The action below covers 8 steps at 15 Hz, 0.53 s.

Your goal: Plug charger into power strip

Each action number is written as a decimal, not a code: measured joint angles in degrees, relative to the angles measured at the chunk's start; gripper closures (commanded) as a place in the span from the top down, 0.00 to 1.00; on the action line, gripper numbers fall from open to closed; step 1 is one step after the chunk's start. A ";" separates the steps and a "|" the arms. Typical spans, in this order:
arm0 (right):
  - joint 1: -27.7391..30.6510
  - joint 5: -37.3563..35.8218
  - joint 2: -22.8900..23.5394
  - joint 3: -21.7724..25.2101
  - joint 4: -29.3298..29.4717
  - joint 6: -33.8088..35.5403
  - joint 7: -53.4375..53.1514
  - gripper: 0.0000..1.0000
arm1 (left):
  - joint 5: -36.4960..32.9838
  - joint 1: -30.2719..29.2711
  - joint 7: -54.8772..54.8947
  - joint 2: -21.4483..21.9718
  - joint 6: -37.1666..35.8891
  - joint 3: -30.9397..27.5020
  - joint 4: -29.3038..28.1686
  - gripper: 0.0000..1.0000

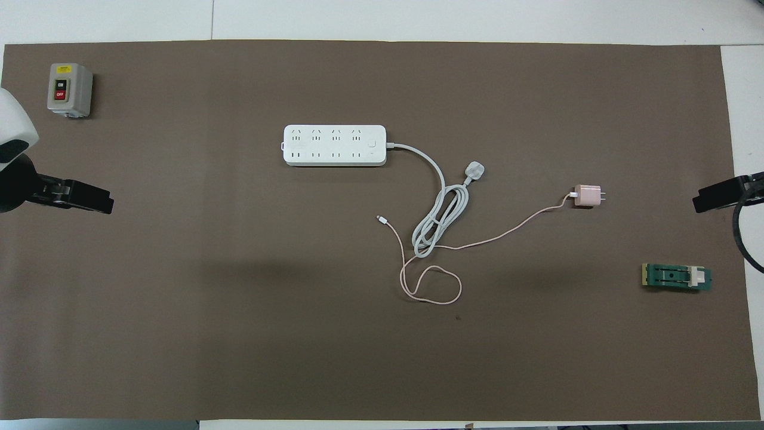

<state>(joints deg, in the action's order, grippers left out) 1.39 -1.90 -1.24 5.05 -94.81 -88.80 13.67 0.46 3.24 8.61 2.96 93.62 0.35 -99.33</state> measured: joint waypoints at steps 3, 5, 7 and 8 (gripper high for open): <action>0.00 -0.03 0.00 0.00 0.00 0.00 0.00 1.00 | 0.00 0.00 0.00 0.01 0.00 0.00 0.00 1.00; 0.00 -0.04 0.00 0.00 0.01 0.00 0.00 1.00 | 0.00 0.00 0.00 0.14 0.01 0.00 0.04 1.00; 0.01 -0.06 0.00 0.00 0.01 0.00 -0.01 1.00 | 0.00 0.01 0.02 0.35 0.03 0.00 0.05 1.00; 0.05 -0.06 0.00 0.01 0.04 0.00 -0.09 1.00 | 0.00 0.01 0.02 0.44 0.03 0.00 0.05 1.00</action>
<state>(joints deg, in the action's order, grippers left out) 1.43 -1.96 -1.24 5.06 -94.77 -88.80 13.58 0.46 3.26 8.62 3.40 93.65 0.35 -99.28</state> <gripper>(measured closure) 0.000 0.000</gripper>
